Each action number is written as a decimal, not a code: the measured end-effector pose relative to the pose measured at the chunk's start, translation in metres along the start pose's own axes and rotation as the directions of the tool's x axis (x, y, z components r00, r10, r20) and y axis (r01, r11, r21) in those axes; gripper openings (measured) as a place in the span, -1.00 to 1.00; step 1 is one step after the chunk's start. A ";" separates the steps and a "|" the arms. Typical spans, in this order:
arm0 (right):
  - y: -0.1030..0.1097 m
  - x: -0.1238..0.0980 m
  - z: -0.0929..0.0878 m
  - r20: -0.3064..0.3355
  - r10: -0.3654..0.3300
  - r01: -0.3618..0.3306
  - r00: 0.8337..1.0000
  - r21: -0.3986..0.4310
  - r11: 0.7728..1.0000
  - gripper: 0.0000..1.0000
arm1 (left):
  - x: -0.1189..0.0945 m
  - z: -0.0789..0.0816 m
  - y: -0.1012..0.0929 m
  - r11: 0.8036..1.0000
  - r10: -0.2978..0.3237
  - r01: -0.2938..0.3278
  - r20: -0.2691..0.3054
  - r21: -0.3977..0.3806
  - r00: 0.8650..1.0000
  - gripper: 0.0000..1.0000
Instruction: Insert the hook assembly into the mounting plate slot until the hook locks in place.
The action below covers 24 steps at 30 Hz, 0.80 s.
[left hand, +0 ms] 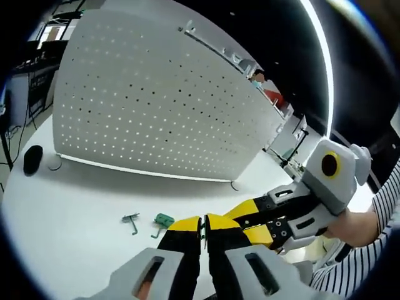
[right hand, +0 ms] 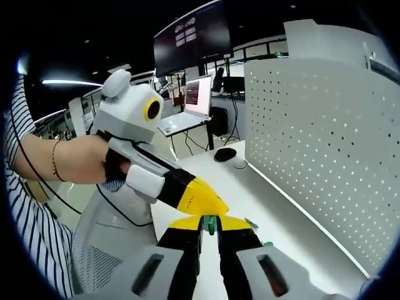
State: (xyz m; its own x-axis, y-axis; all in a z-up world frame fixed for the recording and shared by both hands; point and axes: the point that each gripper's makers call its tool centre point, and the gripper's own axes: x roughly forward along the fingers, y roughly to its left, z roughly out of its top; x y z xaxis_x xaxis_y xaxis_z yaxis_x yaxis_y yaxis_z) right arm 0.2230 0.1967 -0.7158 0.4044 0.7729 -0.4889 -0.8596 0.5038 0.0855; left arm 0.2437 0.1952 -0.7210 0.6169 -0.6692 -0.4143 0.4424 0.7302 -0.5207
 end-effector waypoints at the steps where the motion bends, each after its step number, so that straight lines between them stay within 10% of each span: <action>1: 0.001 0.000 0.000 0.001 0.002 -0.002 1.000 -0.002 1.000 -0.91 | 0.000 0.000 0.001 1.000 0.000 0.000 0.002 -0.007 1.000 -0.97; 24: 0.008 -0.001 0.005 0.011 0.032 -0.033 0.999 0.105 0.994 -0.99 | -0.014 0.003 -0.003 0.999 -0.039 0.042 0.094 -0.026 0.995 -0.93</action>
State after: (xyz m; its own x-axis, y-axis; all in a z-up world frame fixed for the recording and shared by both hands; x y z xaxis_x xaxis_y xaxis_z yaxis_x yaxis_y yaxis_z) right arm 0.2170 0.2023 -0.7102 0.3797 0.7930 -0.4764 -0.8351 0.5154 0.1924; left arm 0.2362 0.2027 -0.7116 0.6574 -0.6815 -0.3214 0.4510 0.6976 -0.5568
